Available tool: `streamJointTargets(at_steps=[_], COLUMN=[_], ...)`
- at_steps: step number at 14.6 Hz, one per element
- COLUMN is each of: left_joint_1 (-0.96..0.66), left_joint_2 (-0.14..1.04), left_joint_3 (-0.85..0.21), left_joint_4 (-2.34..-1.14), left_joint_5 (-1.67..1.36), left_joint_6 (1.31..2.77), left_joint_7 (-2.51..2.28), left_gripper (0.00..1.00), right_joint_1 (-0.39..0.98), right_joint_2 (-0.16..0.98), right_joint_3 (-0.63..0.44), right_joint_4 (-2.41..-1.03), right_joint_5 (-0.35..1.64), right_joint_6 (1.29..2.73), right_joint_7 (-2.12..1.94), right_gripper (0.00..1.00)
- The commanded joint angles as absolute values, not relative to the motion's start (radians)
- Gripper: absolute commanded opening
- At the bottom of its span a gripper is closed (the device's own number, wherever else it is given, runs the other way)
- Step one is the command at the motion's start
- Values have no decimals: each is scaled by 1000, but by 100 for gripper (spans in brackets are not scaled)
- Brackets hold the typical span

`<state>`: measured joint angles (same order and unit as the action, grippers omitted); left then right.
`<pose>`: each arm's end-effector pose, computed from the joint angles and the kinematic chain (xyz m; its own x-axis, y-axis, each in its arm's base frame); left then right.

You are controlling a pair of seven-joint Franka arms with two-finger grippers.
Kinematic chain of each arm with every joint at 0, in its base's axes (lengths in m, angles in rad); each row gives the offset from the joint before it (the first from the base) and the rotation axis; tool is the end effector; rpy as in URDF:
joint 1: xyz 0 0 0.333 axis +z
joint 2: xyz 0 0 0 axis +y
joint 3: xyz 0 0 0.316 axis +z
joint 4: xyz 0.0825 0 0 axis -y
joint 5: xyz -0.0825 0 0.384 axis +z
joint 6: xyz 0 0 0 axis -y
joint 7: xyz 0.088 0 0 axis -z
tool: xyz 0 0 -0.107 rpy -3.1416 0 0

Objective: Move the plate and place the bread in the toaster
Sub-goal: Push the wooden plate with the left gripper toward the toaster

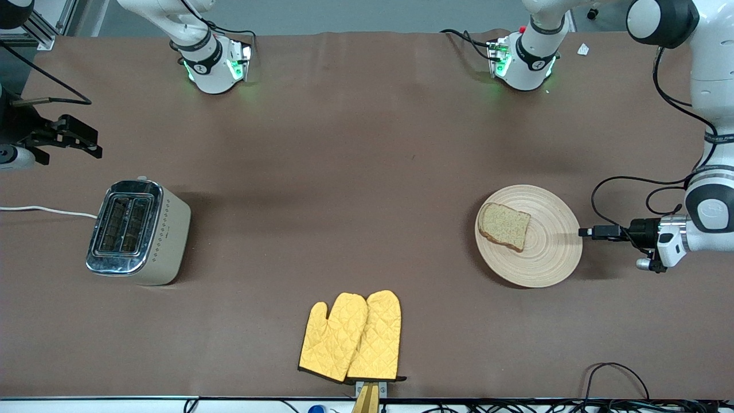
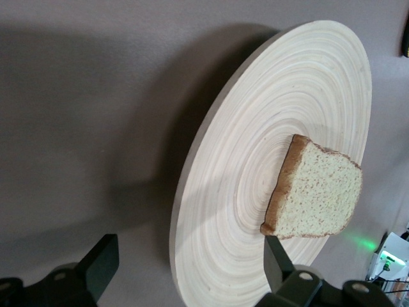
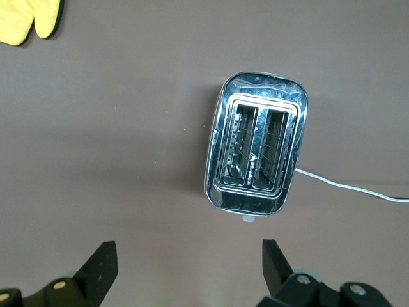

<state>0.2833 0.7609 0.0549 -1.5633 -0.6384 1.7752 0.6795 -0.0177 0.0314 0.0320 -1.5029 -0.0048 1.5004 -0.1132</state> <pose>0.6264 0.1613 0.1764 0.9805 -0.0982 -0.1702 0.0387 -0.7527 0.6572 0.5574 0.0071 0.6328 0.9913 0.1268 -0.0341 0.1269 -0.9919 -0.0001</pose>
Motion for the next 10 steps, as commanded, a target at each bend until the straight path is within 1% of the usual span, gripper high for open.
streamJointTargets(at_steps=[1,2,3,4,6,8,9,10], left_joint_1=[276,275,276,276,276,276,276,276], left_joint_2=[796,801,804,805,807,805,805,807], left_joint_3=[52,52,51,51,51,51,51,49], left_joint_4=[-1540,-1540,-1540,-1540,-1542,-1542,-1542,-1543], left_joint_5=[-679,-690,-692,-693,-693,-706,-710,-713], left_joint_6=[1779,1779,1779,1779,1779,1778,1778,1778], left_joint_7=[721,722,727,742,770,787,798,823], left_gripper=[99,95,86,66,35,12,1,0], right_joint_1=[-17,-15,-15,-15,-17,-17,-15,-15], right_joint_2=[12,11,12,12,14,12,12,12], right_joint_3=[34,34,34,34,34,34,34,34], right_joint_4=[-1514,-1514,-1514,-1514,-1513,-1513,-1513,-1513], right_joint_5=[-9,-9,-9,-9,-9,-9,-9,-9], right_joint_6=[1493,1493,1491,1493,1494,1494,1494,1496], right_joint_7=[-120,-120,-120,-120,-120,-120,-120,-120], right_gripper=[100,100,100,100,100,100,100,100])
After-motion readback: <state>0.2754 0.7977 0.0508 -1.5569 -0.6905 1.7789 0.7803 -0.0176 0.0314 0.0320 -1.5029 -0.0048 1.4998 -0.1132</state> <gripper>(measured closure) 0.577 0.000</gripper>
